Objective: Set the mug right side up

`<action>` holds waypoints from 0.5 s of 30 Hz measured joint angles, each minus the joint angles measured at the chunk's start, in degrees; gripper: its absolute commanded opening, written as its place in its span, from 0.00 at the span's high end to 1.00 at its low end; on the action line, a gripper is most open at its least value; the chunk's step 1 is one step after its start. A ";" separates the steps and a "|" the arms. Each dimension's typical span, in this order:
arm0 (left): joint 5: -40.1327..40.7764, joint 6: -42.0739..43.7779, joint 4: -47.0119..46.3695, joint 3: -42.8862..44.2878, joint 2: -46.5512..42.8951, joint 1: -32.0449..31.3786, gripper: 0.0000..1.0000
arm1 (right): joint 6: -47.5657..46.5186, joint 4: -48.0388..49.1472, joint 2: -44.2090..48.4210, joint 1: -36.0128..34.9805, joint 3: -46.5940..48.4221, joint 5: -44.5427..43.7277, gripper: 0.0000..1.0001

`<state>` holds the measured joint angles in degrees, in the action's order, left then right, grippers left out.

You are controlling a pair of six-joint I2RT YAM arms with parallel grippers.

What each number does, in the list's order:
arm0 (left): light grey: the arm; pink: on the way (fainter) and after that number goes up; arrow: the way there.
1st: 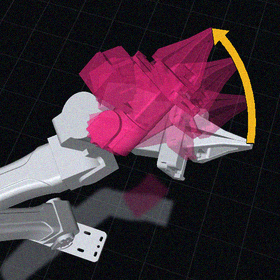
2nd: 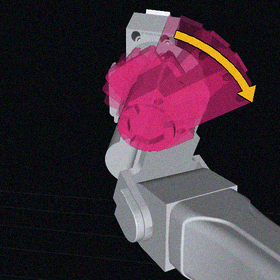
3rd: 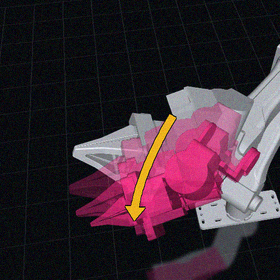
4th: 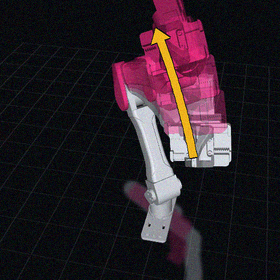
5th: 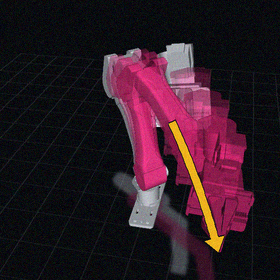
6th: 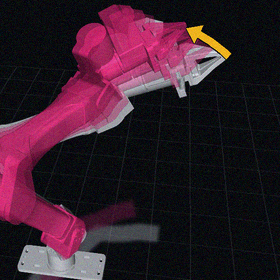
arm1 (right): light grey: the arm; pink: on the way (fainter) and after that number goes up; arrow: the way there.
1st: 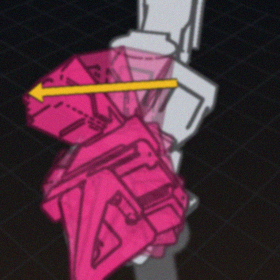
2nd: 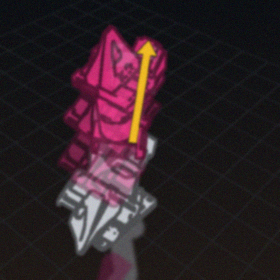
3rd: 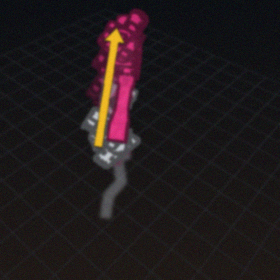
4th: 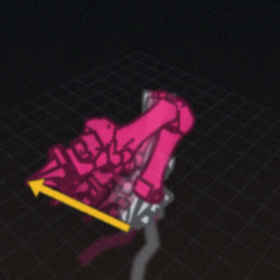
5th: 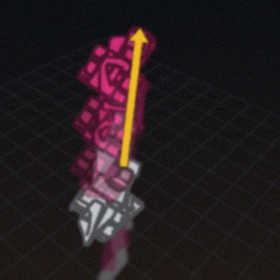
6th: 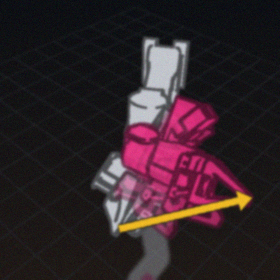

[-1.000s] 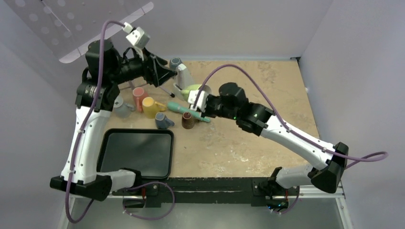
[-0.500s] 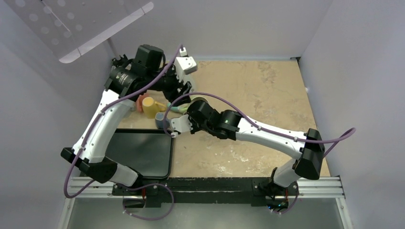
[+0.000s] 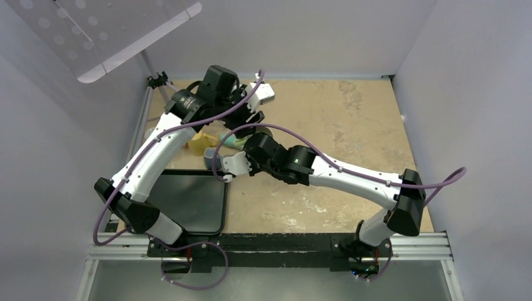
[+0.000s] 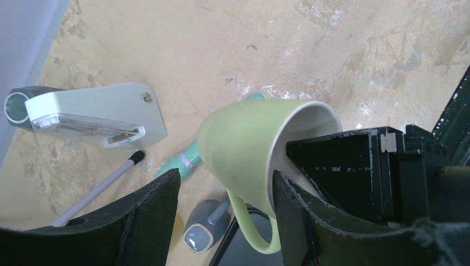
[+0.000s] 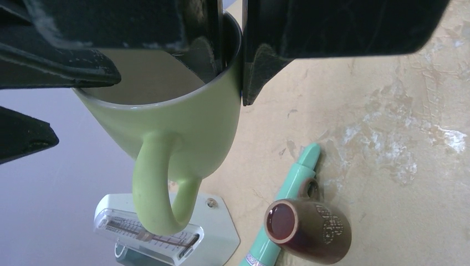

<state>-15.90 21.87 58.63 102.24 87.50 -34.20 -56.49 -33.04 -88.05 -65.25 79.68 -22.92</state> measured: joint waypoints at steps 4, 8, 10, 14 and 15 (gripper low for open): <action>3.65 0.35 -2.89 -1.38 0.26 -1.42 0.43 | -0.24 0.59 -1.36 0.02 0.98 -0.55 1.00; 7.28 1.81 -5.38 -5.25 0.44 -2.67 0.85 | -0.83 1.90 -2.67 0.00 1.88 -0.52 1.00; 9.44 3.21 -6.80 -6.58 0.46 -3.58 1.00 | -0.61 2.34 -3.23 0.07 1.97 -0.24 1.00; 12.98 7.30 -8.50 -8.85 0.42 -4.61 1.00 | 0.55 3.02 -3.48 0.13 2.51 1.62 1.00; 13.00 7.34 -8.81 -9.25 0.28 -4.61 1.00 | 0.92 2.91 -3.52 0.20 2.51 1.90 0.99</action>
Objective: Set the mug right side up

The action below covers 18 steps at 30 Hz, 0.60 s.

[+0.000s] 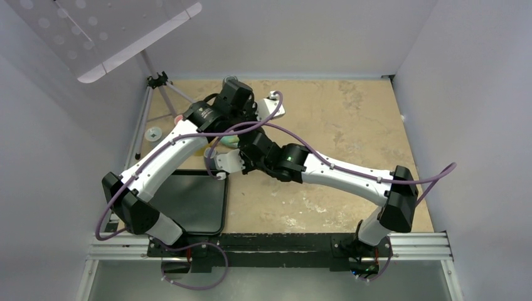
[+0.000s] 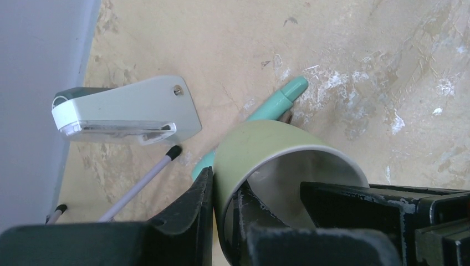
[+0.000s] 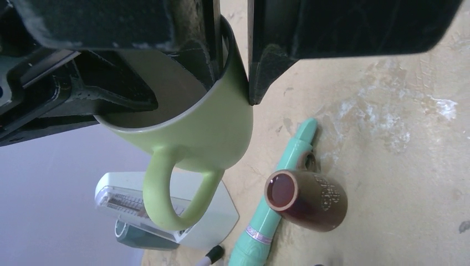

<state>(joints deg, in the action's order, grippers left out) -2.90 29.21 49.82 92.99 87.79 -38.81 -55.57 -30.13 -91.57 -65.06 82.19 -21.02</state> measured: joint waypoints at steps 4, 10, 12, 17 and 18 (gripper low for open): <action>-0.26 -0.04 -1.07 -1.55 -0.81 0.44 1.00 | 1.53 0.02 0.00 0.09 -0.04 1.07 0.65; -1.01 -2.91 0.09 -4.24 -0.94 5.33 1.00 | 4.02 2.73 1.44 -0.35 -0.17 0.42 0.52; -1.18 -3.91 1.14 -4.52 -0.92 6.73 1.00 | 4.98 4.37 2.86 -0.22 -0.20 0.44 0.51; -2.51 -6.21 2.56 -4.63 -0.92 8.94 1.00 | 6.97 5.73 5.27 -0.15 -0.37 0.61 0.51; -3.45 -6.62 2.93 -4.63 -0.98 9.97 1.00 | 7.50 5.97 5.88 -0.15 -0.74 0.98 0.48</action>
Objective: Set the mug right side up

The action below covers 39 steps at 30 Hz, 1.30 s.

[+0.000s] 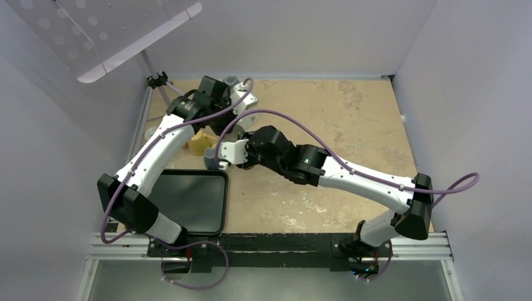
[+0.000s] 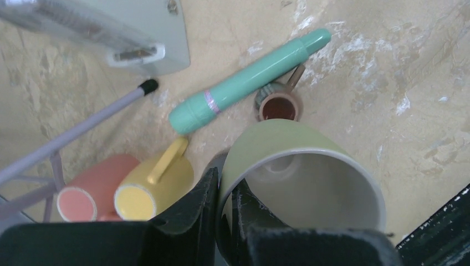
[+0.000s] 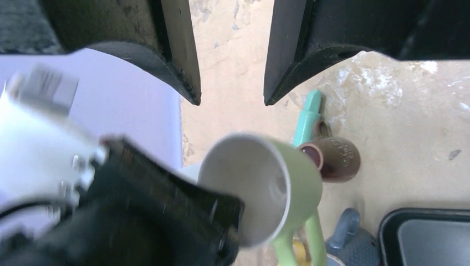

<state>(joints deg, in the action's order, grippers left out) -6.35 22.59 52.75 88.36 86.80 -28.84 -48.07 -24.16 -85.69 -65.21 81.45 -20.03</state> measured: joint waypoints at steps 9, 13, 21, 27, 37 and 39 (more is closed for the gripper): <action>-1.90 1.11 10.84 -1.38 -8.74 20.24 1.00 | 6.64 6.54 8.26 0.96 -7.45 8.04 0.10; -0.72 3.61 14.60 -5.55 -16.24 29.22 1.00 | 9.27 11.52 10.51 3.32 -9.84 12.20 0.07; -0.72 9.20 12.74 -17.44 -19.28 51.93 1.00 | 11.06 16.39 13.14 8.61 -13.44 17.44 0.05; -2.23 9.53 2.89 -23.41 -12.26 62.23 1.00 | 11.02 16.41 13.18 10.19 -13.51 18.45 0.04; -2.84 11.76 -12.44 -34.67 -8.02 64.13 1.00 | 11.13 14.53 13.16 10.23 -11.91 19.21 0.03; -3.72 11.87 -13.55 -34.51 -7.45 64.19 1.00 | 11.32 14.58 13.18 10.23 -11.52 19.37 0.02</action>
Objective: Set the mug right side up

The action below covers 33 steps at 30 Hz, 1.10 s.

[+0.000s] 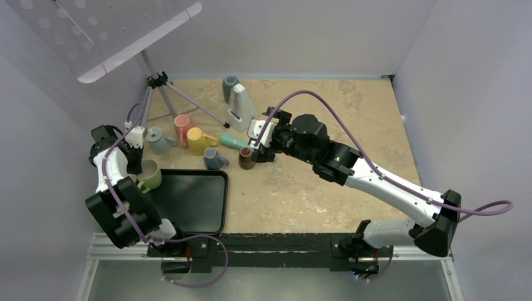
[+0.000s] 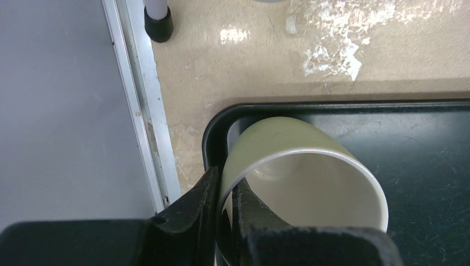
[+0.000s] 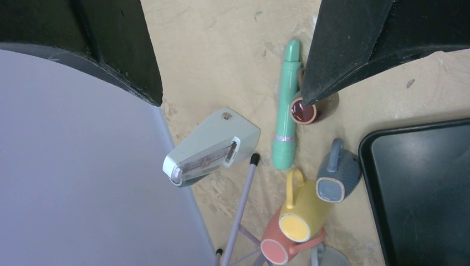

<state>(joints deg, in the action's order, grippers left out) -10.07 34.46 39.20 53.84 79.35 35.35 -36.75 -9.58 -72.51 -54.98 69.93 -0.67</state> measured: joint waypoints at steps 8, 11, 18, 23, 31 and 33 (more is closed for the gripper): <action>-1.81 3.65 0.42 0.70 0.90 0.00 0.80 | 2.36 0.17 0.63 -0.02 0.13 -0.24 0.02; -2.91 6.23 2.71 1.25 0.74 0.00 0.73 | 3.19 0.63 1.25 -0.02 0.11 -0.70 0.01; -5.22 9.70 7.80 4.83 1.60 0.00 0.76 | 3.80 1.40 2.05 -0.02 0.11 -1.73 0.01; -5.40 10.86 9.77 6.47 2.82 0.00 0.50 | 3.30 1.29 2.03 -0.02 0.13 -1.86 0.01; -10.60 11.23 20.50 18.21 0.35 -1.14 0.35 | 3.56 0.33 1.84 0.31 1.33 -1.20 0.01; -11.23 11.67 23.82 24.90 -0.72 -4.28 0.32 | 4.52 0.26 2.01 1.05 1.40 -0.61 0.01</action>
<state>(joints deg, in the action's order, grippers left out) -21.30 46.13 63.02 78.74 78.63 31.07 -32.23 -9.32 -70.50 -53.93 71.33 -1.28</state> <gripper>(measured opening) 0.643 0.985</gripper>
